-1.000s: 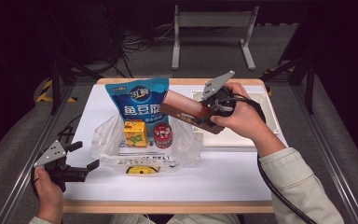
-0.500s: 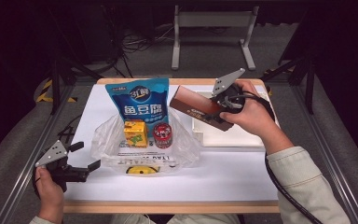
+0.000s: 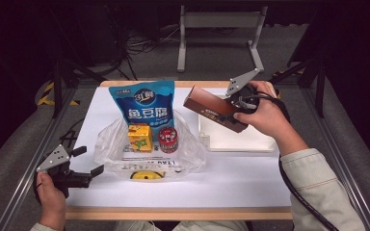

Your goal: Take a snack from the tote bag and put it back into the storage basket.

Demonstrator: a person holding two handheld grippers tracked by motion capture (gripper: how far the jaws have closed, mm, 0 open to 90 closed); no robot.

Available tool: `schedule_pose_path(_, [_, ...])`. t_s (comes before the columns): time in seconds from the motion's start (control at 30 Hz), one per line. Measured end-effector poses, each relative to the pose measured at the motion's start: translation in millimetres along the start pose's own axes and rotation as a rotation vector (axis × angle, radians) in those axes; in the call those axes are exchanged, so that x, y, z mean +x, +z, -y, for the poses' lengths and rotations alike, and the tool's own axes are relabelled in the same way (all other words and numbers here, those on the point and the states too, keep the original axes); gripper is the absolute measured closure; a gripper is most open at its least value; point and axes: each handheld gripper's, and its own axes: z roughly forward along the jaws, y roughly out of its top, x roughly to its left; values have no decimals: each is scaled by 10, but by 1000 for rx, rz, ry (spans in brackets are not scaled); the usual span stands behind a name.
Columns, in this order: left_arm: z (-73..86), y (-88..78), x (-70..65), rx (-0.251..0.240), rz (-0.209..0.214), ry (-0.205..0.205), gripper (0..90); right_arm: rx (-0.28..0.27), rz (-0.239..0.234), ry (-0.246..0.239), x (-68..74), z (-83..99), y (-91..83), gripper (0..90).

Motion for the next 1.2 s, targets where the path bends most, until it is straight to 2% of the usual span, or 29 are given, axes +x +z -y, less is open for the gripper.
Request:
schedule_pose_path(0.43, [-6, 19, 0, 0, 6, -4, 5, 28, 35, 49, -215, 182, 5, 423])
schedule_pose_path(0.9, [-4, 33, -1, -1, 8, -2, 5, 61, 80, 50, -431, 355, 93, 423])
schedule_pose_path(1.2, [20, 22, -23, 10, 5, 6, 6, 66, 87, 55, -532, 449, 155, 424])
